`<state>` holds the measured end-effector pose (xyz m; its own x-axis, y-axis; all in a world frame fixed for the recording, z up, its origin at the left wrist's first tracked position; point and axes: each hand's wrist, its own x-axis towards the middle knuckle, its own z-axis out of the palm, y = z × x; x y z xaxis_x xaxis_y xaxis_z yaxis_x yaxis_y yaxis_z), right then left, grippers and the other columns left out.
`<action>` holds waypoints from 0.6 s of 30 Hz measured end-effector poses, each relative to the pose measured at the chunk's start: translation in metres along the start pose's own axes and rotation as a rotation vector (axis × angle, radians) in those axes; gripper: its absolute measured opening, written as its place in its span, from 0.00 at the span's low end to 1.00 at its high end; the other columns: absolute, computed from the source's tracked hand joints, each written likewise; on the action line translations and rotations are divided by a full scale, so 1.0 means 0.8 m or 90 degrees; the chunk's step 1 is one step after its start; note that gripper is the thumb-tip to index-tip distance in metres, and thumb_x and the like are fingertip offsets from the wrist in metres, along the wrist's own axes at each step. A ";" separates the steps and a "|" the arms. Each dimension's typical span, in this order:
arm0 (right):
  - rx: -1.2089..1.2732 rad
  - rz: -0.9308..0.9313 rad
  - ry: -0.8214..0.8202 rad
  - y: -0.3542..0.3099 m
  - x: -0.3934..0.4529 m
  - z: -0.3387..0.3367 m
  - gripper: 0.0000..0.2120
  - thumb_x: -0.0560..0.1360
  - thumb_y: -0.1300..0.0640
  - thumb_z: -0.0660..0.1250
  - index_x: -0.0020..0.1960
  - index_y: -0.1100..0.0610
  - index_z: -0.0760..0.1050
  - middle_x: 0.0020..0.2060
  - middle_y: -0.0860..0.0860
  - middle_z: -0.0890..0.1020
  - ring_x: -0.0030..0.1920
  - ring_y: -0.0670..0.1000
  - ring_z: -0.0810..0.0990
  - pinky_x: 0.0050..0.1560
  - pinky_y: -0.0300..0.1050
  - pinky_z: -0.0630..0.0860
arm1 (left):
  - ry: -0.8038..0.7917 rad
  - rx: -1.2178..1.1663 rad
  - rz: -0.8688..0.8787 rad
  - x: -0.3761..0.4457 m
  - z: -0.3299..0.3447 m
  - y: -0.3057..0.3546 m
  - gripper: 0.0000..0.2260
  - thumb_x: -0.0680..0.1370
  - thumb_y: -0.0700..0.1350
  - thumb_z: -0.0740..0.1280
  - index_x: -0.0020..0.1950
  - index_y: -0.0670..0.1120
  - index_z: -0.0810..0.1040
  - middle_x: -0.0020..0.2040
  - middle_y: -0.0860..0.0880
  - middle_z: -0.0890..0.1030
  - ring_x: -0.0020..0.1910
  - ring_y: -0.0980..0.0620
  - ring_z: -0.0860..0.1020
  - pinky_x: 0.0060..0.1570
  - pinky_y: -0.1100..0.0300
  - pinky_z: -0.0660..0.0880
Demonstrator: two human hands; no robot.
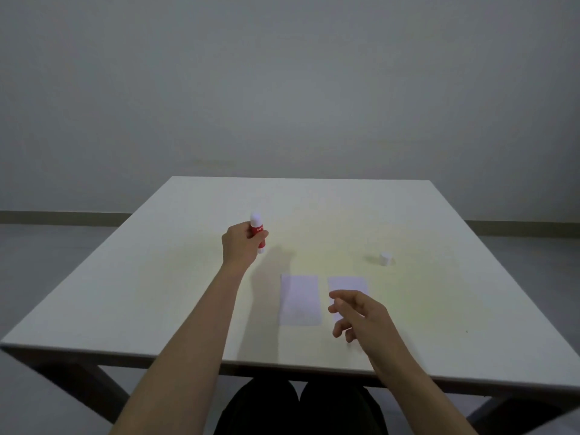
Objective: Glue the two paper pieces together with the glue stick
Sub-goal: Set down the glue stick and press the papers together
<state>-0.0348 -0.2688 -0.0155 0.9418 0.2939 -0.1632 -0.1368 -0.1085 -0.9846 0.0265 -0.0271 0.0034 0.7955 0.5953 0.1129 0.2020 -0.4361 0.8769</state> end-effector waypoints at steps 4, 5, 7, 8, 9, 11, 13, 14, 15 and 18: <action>-0.097 -0.032 -0.005 0.005 -0.003 0.001 0.06 0.76 0.59 0.65 0.48 0.51 0.79 0.42 0.49 0.81 0.28 0.44 0.77 0.32 0.40 0.70 | -0.013 0.012 -0.020 0.004 0.010 -0.015 0.10 0.74 0.40 0.64 0.35 0.37 0.78 0.31 0.46 0.80 0.30 0.55 0.72 0.31 0.64 0.66; -0.115 -0.042 -0.011 0.006 -0.003 0.003 0.06 0.75 0.59 0.65 0.48 0.51 0.79 0.43 0.49 0.81 0.28 0.44 0.77 0.32 0.38 0.70 | -0.015 0.011 -0.025 0.005 0.011 -0.017 0.10 0.74 0.41 0.64 0.36 0.37 0.78 0.32 0.44 0.81 0.32 0.53 0.73 0.32 0.64 0.67; -0.155 -0.065 -0.024 0.009 -0.003 0.005 0.05 0.75 0.58 0.66 0.48 0.51 0.80 0.43 0.48 0.81 0.27 0.41 0.77 0.31 0.33 0.69 | -0.017 0.007 -0.029 0.006 0.014 -0.022 0.09 0.74 0.41 0.64 0.36 0.38 0.78 0.35 0.42 0.82 0.35 0.50 0.73 0.34 0.61 0.68; -0.177 -0.078 -0.029 0.011 -0.003 0.007 0.05 0.74 0.58 0.67 0.48 0.51 0.80 0.43 0.47 0.82 0.27 0.41 0.77 0.30 0.30 0.69 | -0.017 0.005 -0.030 0.006 0.015 -0.024 0.09 0.74 0.41 0.64 0.36 0.38 0.78 0.36 0.42 0.83 0.36 0.49 0.73 0.35 0.60 0.68; -0.200 -0.090 -0.032 0.012 -0.003 0.010 0.05 0.74 0.58 0.67 0.47 0.51 0.81 0.43 0.47 0.83 0.28 0.41 0.76 0.31 0.28 0.68 | -0.017 0.004 -0.030 0.006 0.017 -0.025 0.09 0.74 0.41 0.65 0.36 0.38 0.78 0.36 0.42 0.83 0.36 0.49 0.73 0.35 0.60 0.68; -0.255 -0.125 -0.033 0.016 -0.003 0.019 0.06 0.73 0.58 0.69 0.47 0.51 0.82 0.42 0.47 0.83 0.30 0.42 0.75 0.35 0.27 0.69 | -0.020 0.006 -0.028 0.007 0.019 -0.028 0.09 0.74 0.41 0.65 0.35 0.39 0.77 0.36 0.42 0.83 0.35 0.49 0.73 0.33 0.61 0.68; -0.337 -0.187 -0.036 0.022 -0.002 0.032 0.08 0.73 0.57 0.69 0.51 0.53 0.83 0.44 0.48 0.82 0.32 0.40 0.73 0.39 0.27 0.68 | -0.023 0.010 -0.019 0.008 0.020 -0.031 0.09 0.74 0.41 0.65 0.34 0.40 0.77 0.34 0.44 0.83 0.34 0.51 0.74 0.32 0.62 0.67; -0.388 -0.219 -0.043 0.024 -0.001 0.039 0.10 0.74 0.56 0.68 0.54 0.53 0.82 0.46 0.49 0.82 0.34 0.38 0.72 0.42 0.29 0.68 | -0.021 0.009 -0.016 0.007 0.020 -0.032 0.09 0.73 0.41 0.65 0.34 0.41 0.76 0.32 0.46 0.82 0.33 0.52 0.74 0.31 0.63 0.67; -0.445 -0.244 -0.050 0.027 0.002 0.045 0.12 0.75 0.55 0.67 0.57 0.53 0.80 0.49 0.49 0.81 0.37 0.39 0.72 0.44 0.32 0.68 | -0.019 0.007 -0.014 0.007 0.020 -0.032 0.08 0.73 0.41 0.65 0.34 0.42 0.76 0.30 0.48 0.81 0.33 0.53 0.74 0.31 0.64 0.66; -0.622 -0.296 -0.054 0.028 0.013 0.063 0.14 0.78 0.53 0.61 0.59 0.56 0.78 0.55 0.50 0.77 0.54 0.50 0.73 0.50 0.41 0.70 | -0.027 -0.002 -0.023 0.006 0.019 -0.035 0.07 0.73 0.42 0.65 0.35 0.43 0.76 0.33 0.46 0.82 0.34 0.51 0.75 0.31 0.63 0.66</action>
<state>-0.0431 -0.2204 -0.0421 0.8089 0.5622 0.1722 0.5670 -0.6681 -0.4818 0.0334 -0.0224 -0.0278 0.8110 0.5818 0.0611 0.2298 -0.4129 0.8813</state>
